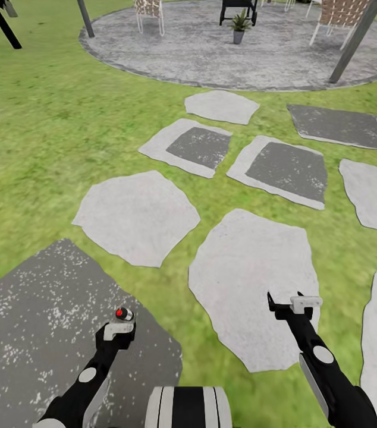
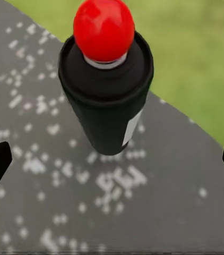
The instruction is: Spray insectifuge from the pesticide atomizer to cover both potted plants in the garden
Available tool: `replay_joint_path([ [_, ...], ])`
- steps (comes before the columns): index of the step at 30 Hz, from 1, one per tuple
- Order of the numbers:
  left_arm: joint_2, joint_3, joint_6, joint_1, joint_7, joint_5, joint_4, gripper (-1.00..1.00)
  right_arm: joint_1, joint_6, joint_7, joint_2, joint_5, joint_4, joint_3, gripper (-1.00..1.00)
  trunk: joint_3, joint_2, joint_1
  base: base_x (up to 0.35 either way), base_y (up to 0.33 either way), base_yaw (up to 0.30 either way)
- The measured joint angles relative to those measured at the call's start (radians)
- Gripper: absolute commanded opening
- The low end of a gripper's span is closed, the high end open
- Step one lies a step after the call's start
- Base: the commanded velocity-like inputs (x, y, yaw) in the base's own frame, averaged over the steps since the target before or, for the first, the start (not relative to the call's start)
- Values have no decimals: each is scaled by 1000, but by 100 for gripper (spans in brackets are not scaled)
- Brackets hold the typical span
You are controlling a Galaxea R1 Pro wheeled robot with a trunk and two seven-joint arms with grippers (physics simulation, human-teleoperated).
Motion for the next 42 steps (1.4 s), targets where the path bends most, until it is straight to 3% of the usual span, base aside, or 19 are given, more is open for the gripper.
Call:
replay_joint_path([
  [5, 0, 0, -5, 1, 0, 1, -1, 100, 0, 0, 0, 0, 0, 0, 0, 100, -27, -1, 2, 0, 0, 0],
  [8, 1, 0, -5, 1, 0, 1, -1, 100, 0, 0, 0, 0, 0, 0, 0, 100, -30, -1, 2, 0, 0, 0],
  [19, 2, 0, -9, 2, 1, 1, -1, 100, 0, 0, 0, 0, 0, 0, 0, 100, -32, -1, 2, 5, 0, 0],
  [26, 2, 0, -97, 9, 1, 3, 0, 100, 0, 0, 0, 0, 0, 0, 0, 100, -32, -1, 2, 131, 0, 0],
  [42, 3, 0, -102, 9, 1, 4, 0, 100, 0, 0, 0, 0, 0, 0, 0, 100, -32, -1, 2, 50, 0, 0],
])
